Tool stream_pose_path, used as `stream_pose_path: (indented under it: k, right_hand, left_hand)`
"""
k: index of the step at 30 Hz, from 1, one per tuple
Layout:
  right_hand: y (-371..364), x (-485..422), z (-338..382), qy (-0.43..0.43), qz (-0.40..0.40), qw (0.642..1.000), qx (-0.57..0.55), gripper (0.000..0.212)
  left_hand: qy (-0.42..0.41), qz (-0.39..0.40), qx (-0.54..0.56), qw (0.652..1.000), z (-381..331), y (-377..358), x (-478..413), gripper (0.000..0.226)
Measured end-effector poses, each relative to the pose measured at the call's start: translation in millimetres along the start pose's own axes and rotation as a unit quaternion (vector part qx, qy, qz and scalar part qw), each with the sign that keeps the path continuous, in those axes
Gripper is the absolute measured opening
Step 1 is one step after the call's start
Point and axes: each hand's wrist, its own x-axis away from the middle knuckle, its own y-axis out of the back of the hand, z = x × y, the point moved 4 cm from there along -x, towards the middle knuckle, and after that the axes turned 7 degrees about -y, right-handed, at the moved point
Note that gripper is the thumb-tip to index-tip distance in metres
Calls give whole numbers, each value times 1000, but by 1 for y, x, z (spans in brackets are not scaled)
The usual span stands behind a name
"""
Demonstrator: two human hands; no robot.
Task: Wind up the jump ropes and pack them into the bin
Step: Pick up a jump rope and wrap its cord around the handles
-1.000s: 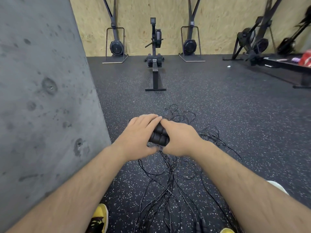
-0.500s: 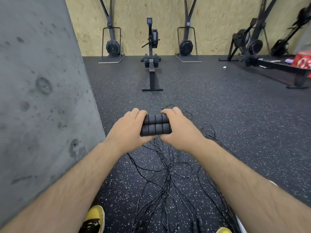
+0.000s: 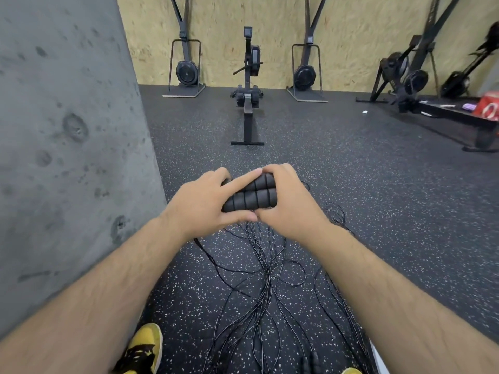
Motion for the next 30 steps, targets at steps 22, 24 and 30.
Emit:
stream_pose_path:
  k: [22,24,30]
  right_hand:
    - [-139,-6,48,7,234,972,-11,26]
    - [-132,-7,41,-64,265,958,-92,20]
    - [-84,-20,5,-103,223,968,-59,36]
  left_hand:
    - [71,-110,94,987,12,23,20,76]
    - [75,-112,102,986,22,27,27,75]
    - [55,-82,82,992,48,29,47,75]
